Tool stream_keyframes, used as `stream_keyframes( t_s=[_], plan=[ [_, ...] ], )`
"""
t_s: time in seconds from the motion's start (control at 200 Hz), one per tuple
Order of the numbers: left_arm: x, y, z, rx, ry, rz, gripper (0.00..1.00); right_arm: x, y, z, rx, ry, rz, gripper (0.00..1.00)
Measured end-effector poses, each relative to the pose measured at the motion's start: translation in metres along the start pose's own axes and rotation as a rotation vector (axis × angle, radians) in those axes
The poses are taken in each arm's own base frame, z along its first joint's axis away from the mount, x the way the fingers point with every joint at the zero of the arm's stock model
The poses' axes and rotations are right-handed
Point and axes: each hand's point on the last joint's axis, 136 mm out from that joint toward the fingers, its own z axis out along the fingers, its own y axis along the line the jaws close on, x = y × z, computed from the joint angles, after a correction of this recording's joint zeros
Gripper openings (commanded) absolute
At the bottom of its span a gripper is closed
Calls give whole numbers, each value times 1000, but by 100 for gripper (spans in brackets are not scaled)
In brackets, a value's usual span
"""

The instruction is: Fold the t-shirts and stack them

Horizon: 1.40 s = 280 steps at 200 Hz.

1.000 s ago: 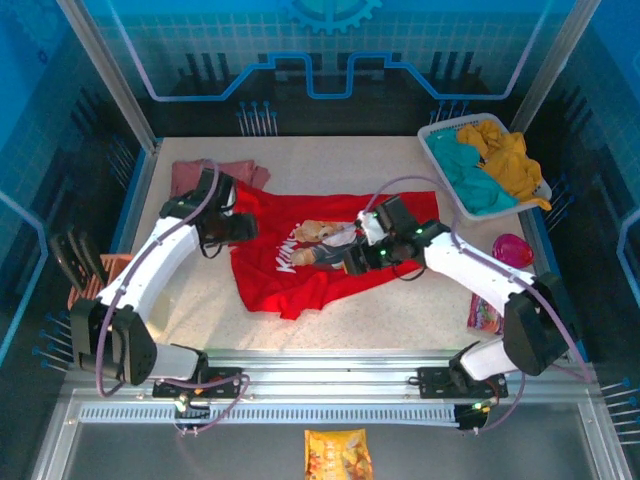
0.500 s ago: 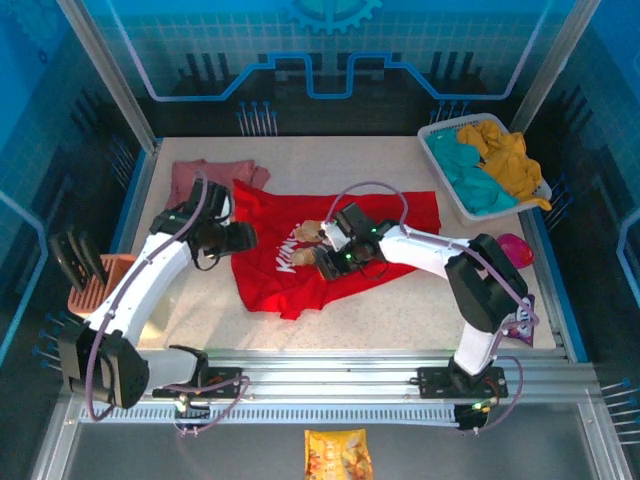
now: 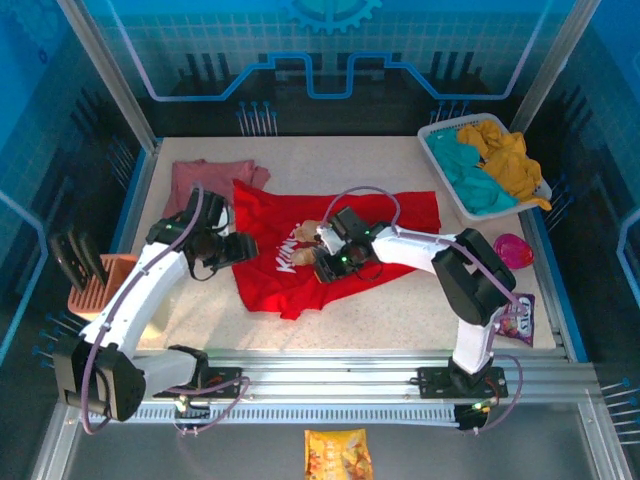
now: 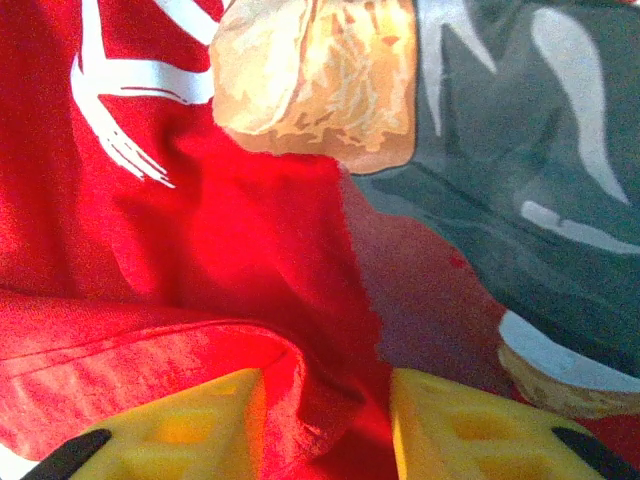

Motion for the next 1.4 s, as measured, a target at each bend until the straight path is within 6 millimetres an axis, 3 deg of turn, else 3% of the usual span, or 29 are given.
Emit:
stream_keyframes(
  t_s=[0.265,0.335,0.545,0.685,0.8,0.89,0.99,1.081,1.171,1.296,1.401],
  plan=[
    [14,0,-1,25,25,-3,50,-1,15,3,-11,-13,-47,0],
    [21,0,0,39,39,-20,47,-2,20,-2,-7,-26,-56,0],
    [52,-5,15,112,119,-74,49,-10,32,-31,17,-107,-79,0],
    [77,-18,33,156,175,-65,47,-10,30,-33,28,-116,-58,0],
    [95,-31,44,181,198,-19,52,-8,28,-30,32,-107,-44,11],
    [102,-38,50,179,193,22,52,-5,26,-26,34,-94,-30,43],
    [105,-44,57,162,175,70,48,-6,25,-26,33,-96,-20,63],
    [110,-45,62,140,170,104,38,-6,21,-30,28,-103,20,67],
    [117,-45,67,118,174,141,37,-5,7,-41,31,-114,78,69],
    [125,-46,71,85,171,195,38,-11,-12,-71,50,-160,156,78],
    [130,-44,78,47,177,222,40,-14,-18,-99,59,-210,196,80]
  ],
)
